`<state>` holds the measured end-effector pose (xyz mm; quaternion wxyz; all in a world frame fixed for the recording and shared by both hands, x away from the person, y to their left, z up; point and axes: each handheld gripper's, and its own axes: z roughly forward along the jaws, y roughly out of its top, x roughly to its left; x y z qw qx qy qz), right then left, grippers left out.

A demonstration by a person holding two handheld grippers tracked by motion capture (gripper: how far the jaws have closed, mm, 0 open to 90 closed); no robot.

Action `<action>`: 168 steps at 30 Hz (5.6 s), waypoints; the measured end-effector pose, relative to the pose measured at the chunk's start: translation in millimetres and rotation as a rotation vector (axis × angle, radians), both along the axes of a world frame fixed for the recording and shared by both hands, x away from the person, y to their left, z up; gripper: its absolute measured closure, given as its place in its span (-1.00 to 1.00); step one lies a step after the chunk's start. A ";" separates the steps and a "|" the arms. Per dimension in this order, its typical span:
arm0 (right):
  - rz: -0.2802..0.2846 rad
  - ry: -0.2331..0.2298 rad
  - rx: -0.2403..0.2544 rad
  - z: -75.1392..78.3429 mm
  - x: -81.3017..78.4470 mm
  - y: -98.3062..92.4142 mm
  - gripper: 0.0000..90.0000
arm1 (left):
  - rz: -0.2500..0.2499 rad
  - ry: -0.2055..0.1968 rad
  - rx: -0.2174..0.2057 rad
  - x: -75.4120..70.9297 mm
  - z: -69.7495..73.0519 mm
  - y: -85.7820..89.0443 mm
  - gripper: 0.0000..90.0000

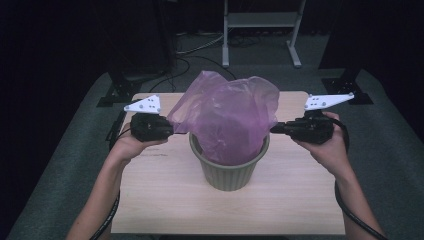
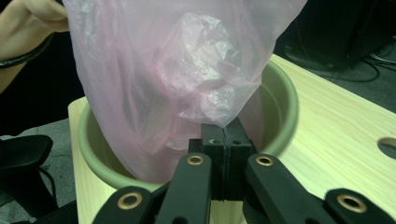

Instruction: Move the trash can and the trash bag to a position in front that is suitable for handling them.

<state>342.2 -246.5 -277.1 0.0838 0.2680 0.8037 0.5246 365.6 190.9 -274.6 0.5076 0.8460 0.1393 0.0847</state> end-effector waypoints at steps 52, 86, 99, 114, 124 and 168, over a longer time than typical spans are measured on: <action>-0.094 0.132 0.054 -56.8 2.6 -59.6 0.36 | 0.171 0.177 -0.051 8.3 -72.2 78.8 0.31; 0.002 0.023 -0.087 -13.1 16.6 8.4 0.79 | 0.057 0.060 0.008 12.7 -19.1 30.1 0.56; 0.062 -0.004 -0.049 -11.1 -13.0 0.1 1.00 | -0.040 0.029 -0.019 -14.1 -20.3 30.6 0.97; 0.176 0.056 -0.115 -42.0 -44.7 5.3 1.00 | -0.105 0.103 0.040 -34.4 -73.2 26.2 0.99; 0.204 0.124 -0.179 -68.8 -40.3 13.7 1.00 | -0.103 0.156 0.099 -27.2 -99.7 17.1 1.00; 0.091 0.059 -0.099 -20.3 -67.2 -50.3 0.46 | 0.000 0.132 0.100 -51.8 -63.7 66.8 0.30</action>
